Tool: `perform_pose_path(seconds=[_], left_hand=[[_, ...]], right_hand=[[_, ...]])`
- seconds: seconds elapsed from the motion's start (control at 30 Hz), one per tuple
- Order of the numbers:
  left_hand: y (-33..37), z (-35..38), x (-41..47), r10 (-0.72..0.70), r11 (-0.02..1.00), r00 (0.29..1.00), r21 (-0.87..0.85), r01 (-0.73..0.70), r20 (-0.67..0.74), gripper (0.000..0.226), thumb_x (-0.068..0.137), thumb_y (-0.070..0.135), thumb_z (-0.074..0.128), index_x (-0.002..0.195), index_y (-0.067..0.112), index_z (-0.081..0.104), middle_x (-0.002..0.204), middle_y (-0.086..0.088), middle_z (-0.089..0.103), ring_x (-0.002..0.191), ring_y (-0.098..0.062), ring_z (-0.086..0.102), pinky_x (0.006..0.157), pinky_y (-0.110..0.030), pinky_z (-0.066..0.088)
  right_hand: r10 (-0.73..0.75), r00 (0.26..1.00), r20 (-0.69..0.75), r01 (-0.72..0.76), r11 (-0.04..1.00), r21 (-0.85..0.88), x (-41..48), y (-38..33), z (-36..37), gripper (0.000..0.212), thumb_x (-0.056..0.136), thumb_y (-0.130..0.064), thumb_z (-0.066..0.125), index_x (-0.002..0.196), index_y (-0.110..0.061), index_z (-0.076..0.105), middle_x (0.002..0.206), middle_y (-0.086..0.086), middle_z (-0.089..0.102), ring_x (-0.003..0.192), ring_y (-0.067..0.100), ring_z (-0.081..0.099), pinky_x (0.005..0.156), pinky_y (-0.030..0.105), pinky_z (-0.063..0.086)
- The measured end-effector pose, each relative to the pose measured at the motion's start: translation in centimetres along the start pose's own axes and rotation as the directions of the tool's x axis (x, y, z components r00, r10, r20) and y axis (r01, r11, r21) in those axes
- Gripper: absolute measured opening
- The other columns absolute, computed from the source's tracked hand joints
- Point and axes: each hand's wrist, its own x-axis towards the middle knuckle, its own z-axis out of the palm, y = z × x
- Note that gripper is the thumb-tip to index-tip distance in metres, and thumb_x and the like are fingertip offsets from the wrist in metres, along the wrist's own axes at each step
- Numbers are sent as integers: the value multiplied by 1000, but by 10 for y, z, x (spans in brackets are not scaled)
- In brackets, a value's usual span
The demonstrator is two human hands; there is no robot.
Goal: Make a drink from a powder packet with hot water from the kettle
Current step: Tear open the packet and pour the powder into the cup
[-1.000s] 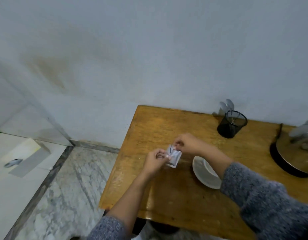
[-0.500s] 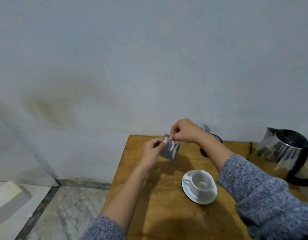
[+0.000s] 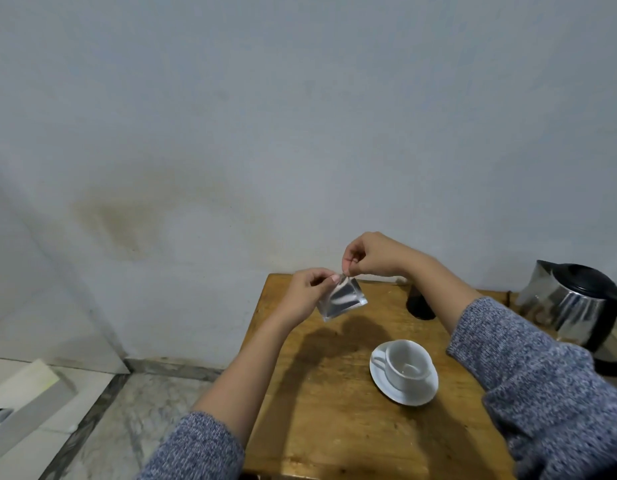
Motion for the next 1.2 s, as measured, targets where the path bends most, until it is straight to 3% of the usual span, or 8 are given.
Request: perform_pose_path(seconds=[0.13, 0.33, 0.43, 0.53, 0.7, 0.87, 1.07, 1.2], left_hand=[[2, 0, -2, -3, 1000, 1000, 23, 3, -27, 14, 91, 17, 54, 87, 13, 66, 79, 3, 63, 79, -14, 56, 70, -23, 44], [3, 4, -7, -10, 999, 998, 33, 12, -70, 16, 92, 12, 51, 82, 10, 63, 72, 4, 58, 68, -6, 50, 54, -2, 37], [4, 7, -5, -59, 998, 994, -15, 58, -96, 15, 91, 11, 51, 83, 8, 63, 72, 2, 58, 67, -7, 51, 51, -3, 38], [5, 7, 0, -114, 993, 988, -55, 108, -109, 15, 91, 12, 51, 84, 8, 63, 75, 0, 59, 69, -9, 52, 55, -11, 41], [0, 8, 7, -159, 986, 977, -64, 152, -139, 16, 92, 10, 49, 89, 4, 64, 76, -4, 57, 63, -10, 49, 40, -4, 36], [-8, 2, 24, -203, 978, 948, -91, 185, -247, 16, 90, 7, 47, 77, 4, 57, 61, -4, 50, 55, -16, 42, 34, -10, 32], [-29, -17, 43, -249, 968, 913, -107, 225, -324, 30, 89, 19, 49, 61, 21, 59, 62, 0, 61, 60, -21, 53, 57, -27, 43], [-38, -30, 52, -266, 964, 899, -120, 239, -349, 27, 90, 19, 47, 66, 17, 59, 68, -6, 60, 59, -21, 48, 55, -28, 40]], right_hand=[[-23, 999, -37, 22, 1000, -13, 2, -2, 9, 9, 80, -9, 61, 81, -13, 69, 83, 6, 69, 73, 14, 59, 70, 27, 51], [-36, 997, -63, 34, 999, -29, 2, 1, 21, 8, 79, -9, 62, 80, -10, 70, 82, 9, 70, 71, 14, 59, 69, 29, 52], [-59, 993, -104, 52, 996, -72, 2, 1, 26, 11, 81, -9, 60, 77, -14, 69, 81, 9, 70, 68, 15, 58, 65, 29, 49], [-109, 982, -156, 75, 975, -211, 3, -1, 30, 13, 82, -13, 57, 75, -21, 66, 76, 0, 64, 64, 14, 51, 52, 23, 36], [-216, 956, -199, 140, 932, -335, 2, 4, 37, 13, 87, -18, 54, 88, -21, 67, 79, -11, 50, 81, 12, 45, 63, 28, 34], [-310, 944, -115, 253, 901, -353, 5, 6, 47, 11, 89, -19, 55, 91, -20, 66, 94, -3, 61, 90, 13, 48, 64, 29, 37], [-335, 942, 20, 329, 912, -246, 7, 9, 46, 8, 88, -21, 59, 88, -18, 67, 85, -4, 55, 83, 11, 46, 78, 42, 48], [-354, 931, 92, 366, 902, -228, 10, 8, 46, 7, 87, -20, 60, 85, -20, 66, 86, -1, 58, 86, 17, 53, 77, 44, 49]])
